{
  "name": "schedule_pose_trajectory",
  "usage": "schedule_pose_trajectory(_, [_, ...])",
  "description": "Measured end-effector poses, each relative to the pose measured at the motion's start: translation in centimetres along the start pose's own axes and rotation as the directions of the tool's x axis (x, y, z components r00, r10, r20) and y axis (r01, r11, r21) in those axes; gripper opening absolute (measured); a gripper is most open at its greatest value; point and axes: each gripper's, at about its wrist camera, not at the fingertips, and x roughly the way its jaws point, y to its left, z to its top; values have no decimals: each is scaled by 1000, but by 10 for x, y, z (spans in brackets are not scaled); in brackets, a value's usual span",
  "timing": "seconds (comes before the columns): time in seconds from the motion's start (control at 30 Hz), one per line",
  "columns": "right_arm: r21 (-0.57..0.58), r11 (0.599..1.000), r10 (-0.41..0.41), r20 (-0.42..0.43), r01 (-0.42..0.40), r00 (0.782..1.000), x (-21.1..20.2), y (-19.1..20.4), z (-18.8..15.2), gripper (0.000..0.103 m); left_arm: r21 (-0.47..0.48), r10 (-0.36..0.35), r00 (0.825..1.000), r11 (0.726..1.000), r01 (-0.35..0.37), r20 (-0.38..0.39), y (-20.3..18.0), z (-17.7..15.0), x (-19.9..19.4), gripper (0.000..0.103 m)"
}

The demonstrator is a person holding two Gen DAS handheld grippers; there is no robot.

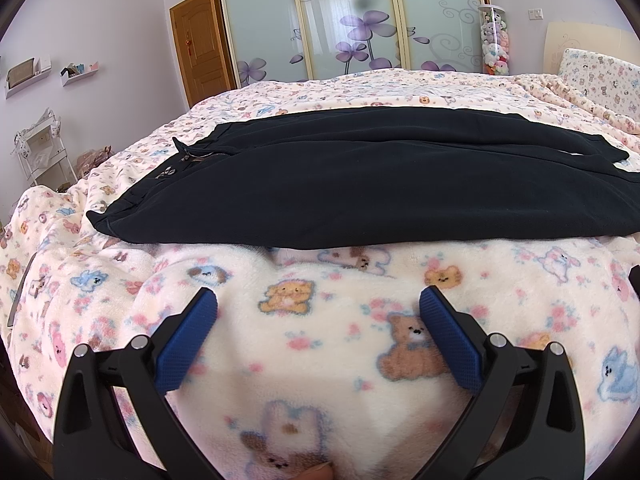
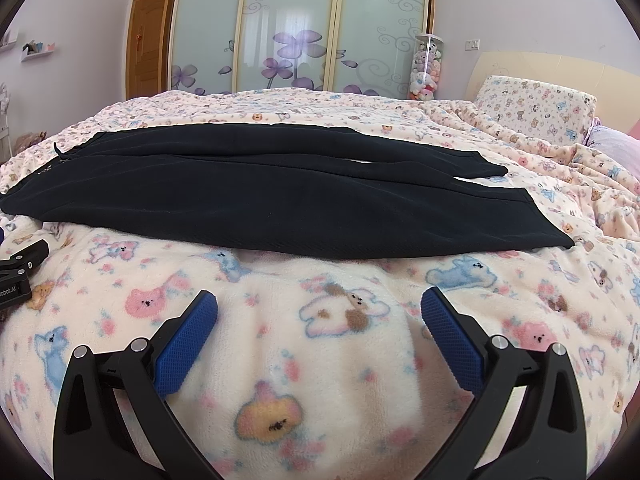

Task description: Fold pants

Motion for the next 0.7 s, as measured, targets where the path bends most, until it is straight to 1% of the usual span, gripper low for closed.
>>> schedule_pose_trajectory(0.27, [3, 1000, 3, -3, -3, 1000, 1, 0, 0, 102, 0, -2, 1000, 1000, 2, -1, 0, 0, 0, 101])
schedule_pose_trajectory(0.4, [26, 999, 30, -36, -29, 999, 2, -5, 4, 102, -3, -17, 1000, 1000, 17, -7, 1, 0, 0, 101])
schedule_pose_trajectory(0.43, [30, 999, 34, -37, -32, 999, 7, -9, 5, 102, -4, -23, 1000, 1000, 23, -10, 2, 1, -1, 101])
schedule_pose_trajectory(0.6, [79, 996, 46, -28, -44, 999, 3, -36, 24, 102, -20, -42, 999, 999, 41, -29, 8, 8, -2, 101])
schedule_pose_trajectory(0.63, [86, 995, 50, -27, -48, 998, 1, -38, 25, 102, -22, -40, 999, 999, 39, -28, 14, 12, -3, 101])
schedule_pose_trajectory(0.7, [103, 993, 62, -23, -59, 998, 2, -49, 33, 102, -17, -14, 1000, 1000, 14, -14, 11, 17, -5, 101])
